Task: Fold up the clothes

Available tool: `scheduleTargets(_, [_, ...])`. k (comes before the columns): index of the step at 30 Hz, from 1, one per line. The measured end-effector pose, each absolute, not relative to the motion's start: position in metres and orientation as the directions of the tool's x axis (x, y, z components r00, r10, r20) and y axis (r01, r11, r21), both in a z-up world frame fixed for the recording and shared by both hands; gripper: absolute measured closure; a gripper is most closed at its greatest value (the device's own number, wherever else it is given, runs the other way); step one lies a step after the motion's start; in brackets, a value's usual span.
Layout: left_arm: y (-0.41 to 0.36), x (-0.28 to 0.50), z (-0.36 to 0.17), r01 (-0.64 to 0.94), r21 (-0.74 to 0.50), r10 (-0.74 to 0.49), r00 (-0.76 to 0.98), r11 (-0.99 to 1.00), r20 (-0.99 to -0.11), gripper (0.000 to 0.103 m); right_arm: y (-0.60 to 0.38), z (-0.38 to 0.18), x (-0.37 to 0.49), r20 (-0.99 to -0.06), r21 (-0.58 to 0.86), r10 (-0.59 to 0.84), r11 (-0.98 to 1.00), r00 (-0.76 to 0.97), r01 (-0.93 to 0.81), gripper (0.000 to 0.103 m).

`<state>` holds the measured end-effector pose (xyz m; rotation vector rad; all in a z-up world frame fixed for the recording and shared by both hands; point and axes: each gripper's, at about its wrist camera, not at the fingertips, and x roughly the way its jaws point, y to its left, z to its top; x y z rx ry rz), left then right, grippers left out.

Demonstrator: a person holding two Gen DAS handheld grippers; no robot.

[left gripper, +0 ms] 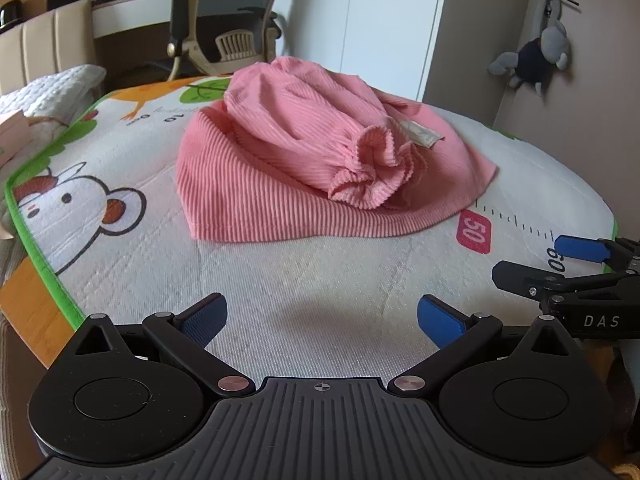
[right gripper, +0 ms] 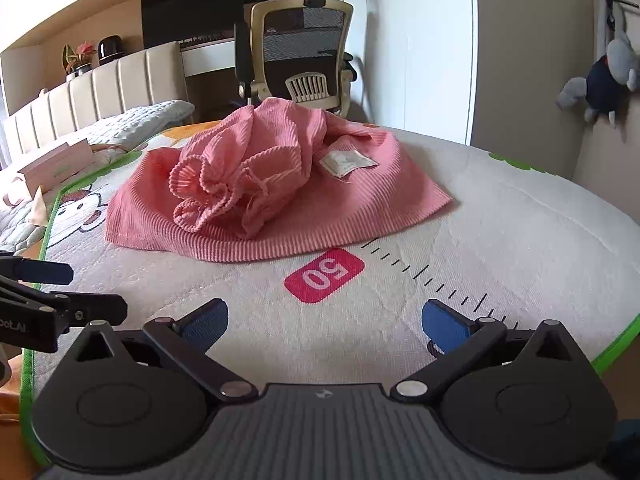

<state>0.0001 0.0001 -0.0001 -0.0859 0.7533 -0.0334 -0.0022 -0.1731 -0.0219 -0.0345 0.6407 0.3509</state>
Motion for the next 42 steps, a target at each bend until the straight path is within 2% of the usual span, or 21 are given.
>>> scheduleTargets(42, [0.0010,0.0006,-0.0039,0.006,-0.102,-0.076,0.713,0.995,-0.697,0.000,-0.1727,-0.0229,-0.0019,-0.585,0.069,0.313,0.938,0.748,-0.339,0.000])
